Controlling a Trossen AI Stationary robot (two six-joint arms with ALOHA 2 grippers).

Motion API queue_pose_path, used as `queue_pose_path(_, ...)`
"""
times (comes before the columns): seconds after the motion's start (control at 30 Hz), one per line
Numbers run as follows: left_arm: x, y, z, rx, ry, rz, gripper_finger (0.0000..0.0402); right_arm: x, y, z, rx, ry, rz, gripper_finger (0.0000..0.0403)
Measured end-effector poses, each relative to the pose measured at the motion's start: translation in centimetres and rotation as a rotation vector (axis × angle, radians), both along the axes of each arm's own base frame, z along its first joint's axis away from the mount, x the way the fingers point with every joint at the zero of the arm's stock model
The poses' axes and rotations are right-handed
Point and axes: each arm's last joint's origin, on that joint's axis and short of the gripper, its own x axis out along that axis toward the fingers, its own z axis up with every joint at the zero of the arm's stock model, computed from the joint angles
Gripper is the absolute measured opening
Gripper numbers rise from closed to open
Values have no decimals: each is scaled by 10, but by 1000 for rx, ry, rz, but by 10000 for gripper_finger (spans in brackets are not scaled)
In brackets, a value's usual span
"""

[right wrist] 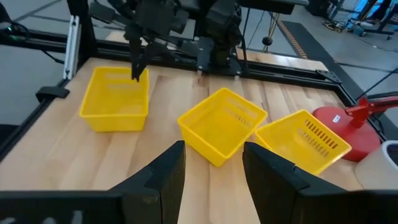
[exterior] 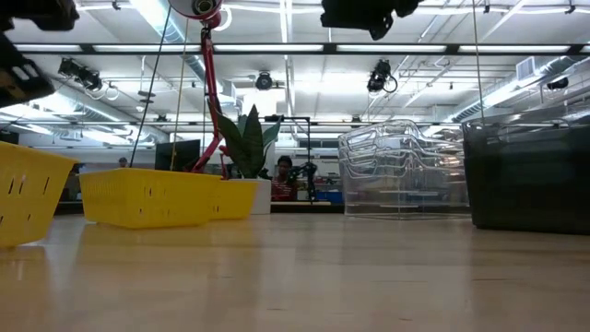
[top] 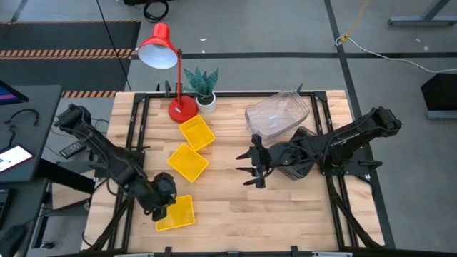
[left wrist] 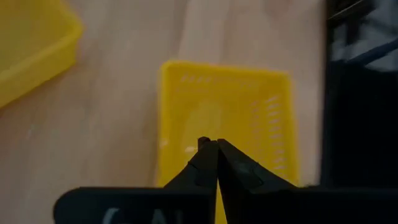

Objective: Stack baskets by color
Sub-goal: Stack the bottom yellow bin on the middle yellow bin

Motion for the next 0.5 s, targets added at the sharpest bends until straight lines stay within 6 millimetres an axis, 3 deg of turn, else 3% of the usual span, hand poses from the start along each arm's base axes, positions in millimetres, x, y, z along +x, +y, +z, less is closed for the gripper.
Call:
queue_pose_path(0.33, 0, 1, -6, 11, 61, 7, 103, 1, -19, -12, -6, 0, -80, 166)
queue_pose_path(0.5, 0, 0, -9, -5, 96, 9, 118, 1, -22, -13, -5, -1, -90, 166)
